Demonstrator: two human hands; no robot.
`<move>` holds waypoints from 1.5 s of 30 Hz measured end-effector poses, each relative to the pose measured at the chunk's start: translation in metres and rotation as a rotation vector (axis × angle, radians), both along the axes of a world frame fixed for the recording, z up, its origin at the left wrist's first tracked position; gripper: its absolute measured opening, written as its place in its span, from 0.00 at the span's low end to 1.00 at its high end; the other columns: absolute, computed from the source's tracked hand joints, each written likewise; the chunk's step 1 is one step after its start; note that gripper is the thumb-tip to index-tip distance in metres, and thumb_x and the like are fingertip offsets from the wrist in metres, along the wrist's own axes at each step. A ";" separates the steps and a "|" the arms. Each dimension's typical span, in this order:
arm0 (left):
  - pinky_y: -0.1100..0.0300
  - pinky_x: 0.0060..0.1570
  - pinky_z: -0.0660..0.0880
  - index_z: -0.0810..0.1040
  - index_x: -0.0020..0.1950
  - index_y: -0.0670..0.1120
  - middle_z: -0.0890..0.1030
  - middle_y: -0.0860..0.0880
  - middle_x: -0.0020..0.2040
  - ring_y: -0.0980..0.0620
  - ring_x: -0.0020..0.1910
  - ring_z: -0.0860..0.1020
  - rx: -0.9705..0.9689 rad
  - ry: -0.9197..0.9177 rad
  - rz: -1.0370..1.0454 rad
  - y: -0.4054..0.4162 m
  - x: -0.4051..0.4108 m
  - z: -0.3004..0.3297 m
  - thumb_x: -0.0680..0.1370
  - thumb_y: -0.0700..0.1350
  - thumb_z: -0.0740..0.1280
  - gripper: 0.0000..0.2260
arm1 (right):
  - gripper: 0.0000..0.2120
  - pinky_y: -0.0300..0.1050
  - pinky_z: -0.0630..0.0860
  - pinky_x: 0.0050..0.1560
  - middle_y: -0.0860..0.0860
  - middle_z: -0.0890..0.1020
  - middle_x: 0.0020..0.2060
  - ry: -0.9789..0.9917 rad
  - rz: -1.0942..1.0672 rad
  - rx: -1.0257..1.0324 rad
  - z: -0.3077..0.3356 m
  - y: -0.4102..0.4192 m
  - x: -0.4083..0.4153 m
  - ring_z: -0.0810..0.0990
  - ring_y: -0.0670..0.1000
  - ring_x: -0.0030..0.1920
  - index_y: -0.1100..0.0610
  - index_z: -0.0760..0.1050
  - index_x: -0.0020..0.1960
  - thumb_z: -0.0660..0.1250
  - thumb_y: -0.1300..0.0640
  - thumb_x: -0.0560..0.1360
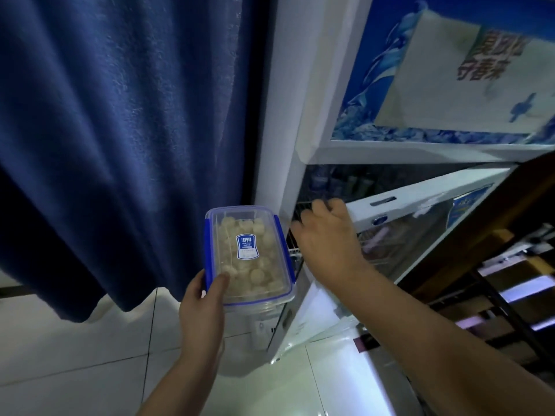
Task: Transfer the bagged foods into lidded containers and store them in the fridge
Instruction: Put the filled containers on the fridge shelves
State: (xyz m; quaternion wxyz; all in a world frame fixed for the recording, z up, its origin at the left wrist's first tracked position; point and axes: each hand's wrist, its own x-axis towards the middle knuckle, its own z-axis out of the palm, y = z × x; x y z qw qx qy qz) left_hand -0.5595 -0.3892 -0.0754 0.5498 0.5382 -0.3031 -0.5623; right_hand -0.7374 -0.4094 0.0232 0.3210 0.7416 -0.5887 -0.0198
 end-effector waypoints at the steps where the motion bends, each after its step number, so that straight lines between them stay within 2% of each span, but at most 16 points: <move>1: 0.45 0.54 0.77 0.80 0.52 0.52 0.83 0.49 0.48 0.46 0.49 0.81 -0.006 0.000 -0.001 0.008 -0.006 0.001 0.69 0.51 0.69 0.13 | 0.07 0.50 0.62 0.46 0.52 0.77 0.28 -0.023 0.027 -0.044 -0.001 0.020 -0.007 0.74 0.55 0.36 0.55 0.77 0.34 0.70 0.63 0.58; 4: 0.44 0.54 0.76 0.80 0.52 0.50 0.83 0.48 0.48 0.45 0.49 0.81 -0.027 0.000 -0.033 0.038 -0.031 0.007 0.72 0.48 0.68 0.10 | 0.07 0.49 0.63 0.43 0.52 0.77 0.32 -0.103 0.075 -0.153 -0.002 0.082 -0.033 0.73 0.55 0.36 0.55 0.76 0.36 0.64 0.65 0.62; 7: 0.42 0.55 0.76 0.79 0.53 0.51 0.83 0.49 0.49 0.46 0.49 0.81 -0.037 0.001 -0.062 0.070 -0.062 0.011 0.71 0.49 0.69 0.11 | 0.06 0.48 0.63 0.40 0.53 0.79 0.38 -0.154 0.127 -0.257 -0.007 0.137 -0.058 0.72 0.55 0.38 0.56 0.76 0.38 0.64 0.65 0.68; 10: 0.47 0.52 0.77 0.80 0.49 0.52 0.84 0.50 0.46 0.48 0.47 0.81 -0.078 0.013 -0.091 0.114 -0.106 0.020 0.74 0.44 0.67 0.06 | 0.04 0.49 0.66 0.42 0.55 0.82 0.46 -0.197 0.130 -0.333 -0.009 0.197 -0.096 0.74 0.56 0.45 0.57 0.79 0.42 0.66 0.63 0.71; 14: 0.51 0.48 0.77 0.79 0.48 0.54 0.83 0.51 0.46 0.49 0.46 0.81 -0.104 0.019 -0.167 0.163 -0.160 0.024 0.75 0.44 0.66 0.06 | 0.09 0.50 0.66 0.45 0.54 0.82 0.48 -0.246 -0.107 -0.435 -0.010 0.274 -0.147 0.72 0.56 0.48 0.54 0.81 0.50 0.67 0.57 0.71; 18: 0.48 0.52 0.77 0.78 0.57 0.51 0.82 0.50 0.51 0.48 0.49 0.81 -0.097 0.027 -0.257 0.202 -0.208 0.024 0.75 0.46 0.66 0.12 | 0.16 0.51 0.65 0.47 0.54 0.80 0.49 -0.326 -0.331 -0.452 -0.014 0.337 -0.188 0.71 0.57 0.48 0.57 0.78 0.55 0.66 0.51 0.70; 24: 0.47 0.51 0.78 0.78 0.53 0.50 0.83 0.48 0.49 0.46 0.48 0.82 -0.089 0.054 -0.361 0.247 -0.264 0.026 0.76 0.44 0.66 0.08 | 0.23 0.57 0.73 0.57 0.58 0.77 0.55 -0.418 -0.550 -0.418 -0.028 0.396 -0.236 0.70 0.59 0.58 0.62 0.75 0.61 0.71 0.57 0.67; 27: 0.48 0.48 0.78 0.78 0.55 0.48 0.83 0.47 0.50 0.45 0.48 0.82 -0.108 0.043 -0.406 0.260 -0.283 0.027 0.76 0.44 0.65 0.09 | 0.30 0.59 0.70 0.64 0.60 0.73 0.61 -0.496 -0.612 -0.353 -0.031 0.416 -0.258 0.66 0.60 0.64 0.63 0.71 0.65 0.73 0.57 0.65; 30: 0.50 0.46 0.78 0.78 0.56 0.48 0.83 0.47 0.50 0.45 0.47 0.82 -0.106 0.031 -0.419 0.268 -0.295 0.025 0.76 0.44 0.65 0.10 | 0.30 0.58 0.69 0.65 0.59 0.70 0.62 -0.610 -0.615 -0.372 -0.030 0.428 -0.279 0.63 0.60 0.66 0.63 0.70 0.65 0.73 0.57 0.66; 32: 0.47 0.49 0.78 0.78 0.56 0.49 0.83 0.48 0.50 0.46 0.48 0.82 -0.094 0.039 -0.419 0.270 -0.300 0.025 0.76 0.44 0.65 0.10 | 0.29 0.59 0.69 0.64 0.59 0.69 0.62 -0.644 -0.615 -0.407 -0.030 0.429 -0.288 0.62 0.60 0.66 0.63 0.70 0.64 0.74 0.58 0.65; 34: 0.45 0.51 0.78 0.78 0.55 0.50 0.83 0.49 0.50 0.46 0.48 0.82 -0.079 0.026 -0.408 0.269 -0.300 0.023 0.76 0.44 0.65 0.09 | 0.28 0.61 0.66 0.65 0.60 0.69 0.61 -0.637 -0.640 -0.437 -0.030 0.427 -0.293 0.62 0.61 0.65 0.64 0.70 0.62 0.74 0.59 0.65; 37: 0.46 0.50 0.78 0.78 0.52 0.52 0.83 0.49 0.50 0.47 0.48 0.82 -0.056 0.016 -0.375 0.258 -0.293 0.019 0.76 0.44 0.66 0.06 | 0.25 0.62 0.53 0.72 0.61 0.72 0.57 -0.574 -0.727 -0.503 -0.026 0.417 -0.294 0.64 0.61 0.64 0.63 0.72 0.59 0.74 0.58 0.65; 40: 0.50 0.46 0.78 0.78 0.55 0.49 0.82 0.48 0.50 0.47 0.47 0.81 -0.049 -0.004 -0.338 0.239 -0.284 0.012 0.76 0.44 0.66 0.09 | 0.19 0.56 0.42 0.75 0.60 0.73 0.57 -0.543 -0.644 -0.555 -0.021 0.392 -0.285 0.63 0.61 0.66 0.61 0.74 0.57 0.70 0.58 0.68; 42: 0.52 0.44 0.77 0.77 0.58 0.48 0.82 0.48 0.51 0.47 0.48 0.81 -0.043 -0.010 -0.317 0.222 -0.278 0.006 0.76 0.45 0.66 0.11 | 0.16 0.56 0.54 0.74 0.58 0.75 0.55 -0.559 -0.474 -0.480 -0.031 0.363 -0.275 0.68 0.60 0.63 0.60 0.76 0.55 0.68 0.58 0.69; 44: 0.52 0.43 0.78 0.76 0.59 0.47 0.82 0.48 0.52 0.47 0.48 0.81 -0.023 -0.023 -0.299 0.203 -0.274 -0.003 0.76 0.45 0.66 0.12 | 0.13 0.55 0.71 0.59 0.55 0.78 0.50 -0.638 -0.432 -0.297 -0.043 0.328 -0.261 0.75 0.59 0.54 0.58 0.76 0.53 0.68 0.55 0.69; 45: 0.52 0.42 0.78 0.76 0.60 0.47 0.82 0.48 0.52 0.47 0.48 0.82 -0.010 -0.025 -0.287 0.192 -0.271 -0.007 0.76 0.46 0.66 0.13 | 0.13 0.53 0.73 0.51 0.54 0.78 0.49 -0.705 -0.488 -0.160 -0.049 0.310 -0.253 0.77 0.58 0.51 0.57 0.75 0.54 0.66 0.52 0.71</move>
